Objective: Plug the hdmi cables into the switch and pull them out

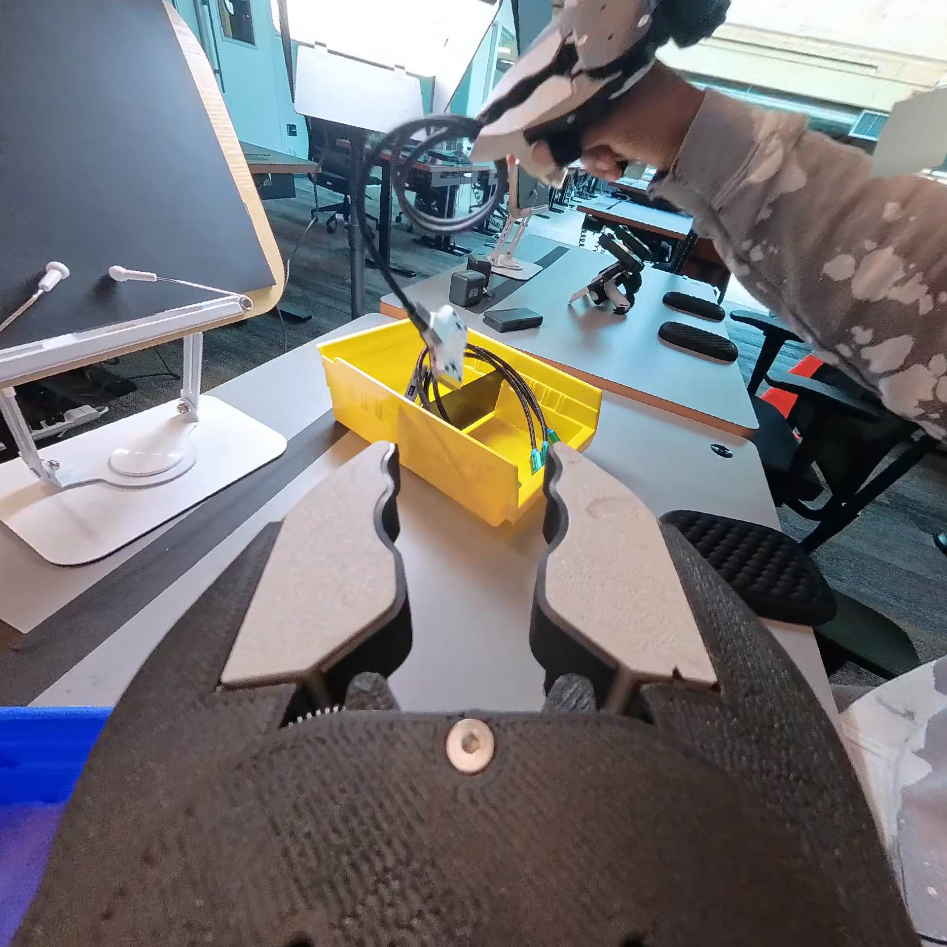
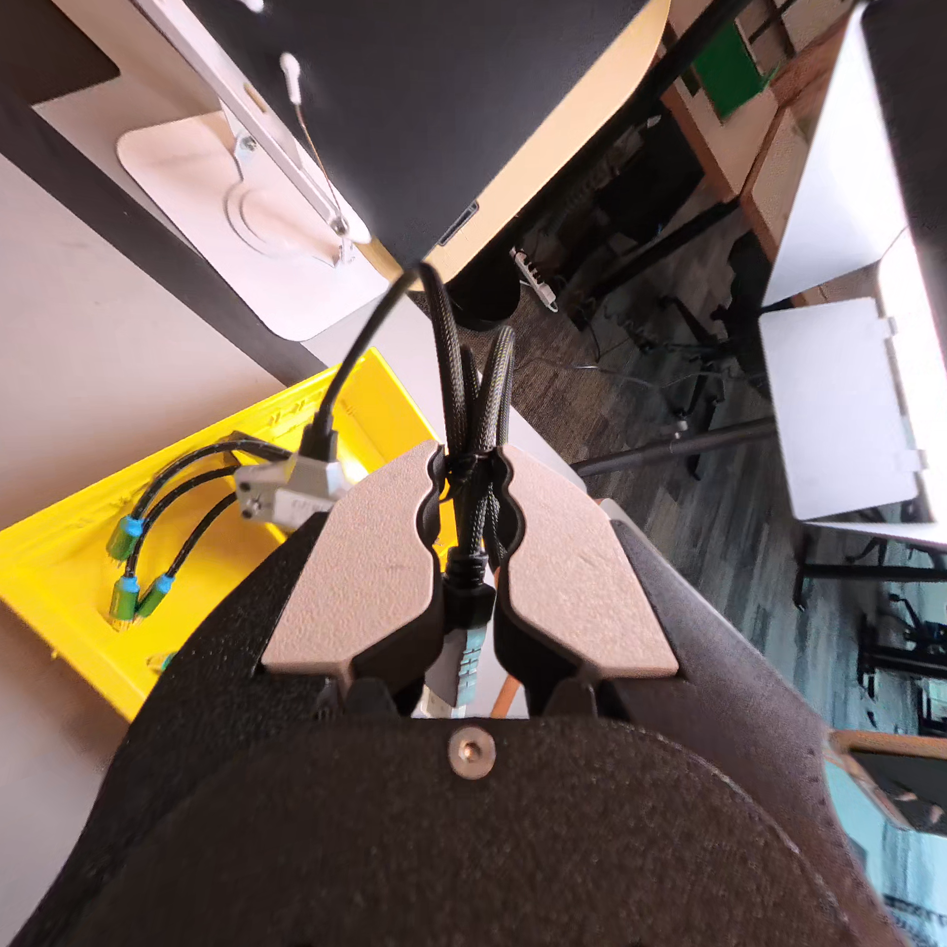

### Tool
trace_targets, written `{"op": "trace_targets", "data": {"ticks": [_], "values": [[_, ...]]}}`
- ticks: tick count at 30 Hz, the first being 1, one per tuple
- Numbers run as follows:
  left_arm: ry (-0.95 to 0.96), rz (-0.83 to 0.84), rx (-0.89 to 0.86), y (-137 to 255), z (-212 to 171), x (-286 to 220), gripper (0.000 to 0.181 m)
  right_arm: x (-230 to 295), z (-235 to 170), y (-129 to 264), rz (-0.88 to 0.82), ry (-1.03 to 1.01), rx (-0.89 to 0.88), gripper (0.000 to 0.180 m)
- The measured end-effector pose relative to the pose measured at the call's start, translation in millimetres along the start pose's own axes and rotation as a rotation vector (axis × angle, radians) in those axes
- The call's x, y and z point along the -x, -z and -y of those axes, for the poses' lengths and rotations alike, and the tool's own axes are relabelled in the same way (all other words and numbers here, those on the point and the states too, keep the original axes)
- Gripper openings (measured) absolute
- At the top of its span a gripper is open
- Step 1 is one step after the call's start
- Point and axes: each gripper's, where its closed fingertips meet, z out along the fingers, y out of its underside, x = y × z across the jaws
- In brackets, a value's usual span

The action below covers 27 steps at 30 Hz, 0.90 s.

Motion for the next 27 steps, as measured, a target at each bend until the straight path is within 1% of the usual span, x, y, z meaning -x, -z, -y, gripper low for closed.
{"op": "trace_targets", "data": {"ticks": [2,4,9,12,15,20,24,27], "values": [[0.007,0.002,-0.001,0,-1,2,0.054,-4,2,-10,-0.001,-0.069,-0.015,0.017],[0.014,0.011,0.006,0,-3,7,0.053,-12,12,-8,-0.003,-0.103,-0.043,0.017],[0.037,0.026,0.015,0,-9,17,0.053,-42,48,23,-0.039,-0.071,-0.075,0.017],[0.052,0.027,0.021,-2,-12,22,0.053,-56,52,31,-0.07,-0.045,-0.055,0.017],[0.055,0.022,0.029,-5,-14,21,0.052,-57,37,19,-0.101,-0.045,-0.022,0.017],[0.034,0.02,0.027,-3,-11,15,0.052,-21,-9,-17,-0.002,-0.035,0.067,0.017],[0.044,0.026,0.019,0,-10,20,0.052,16,-26,-17,0.12,0.014,0.095,0.017],[0.059,0.032,0.019,-1,-12,25,0.052,25,-35,-21,0.165,0.01,0.104,0.017]]}}
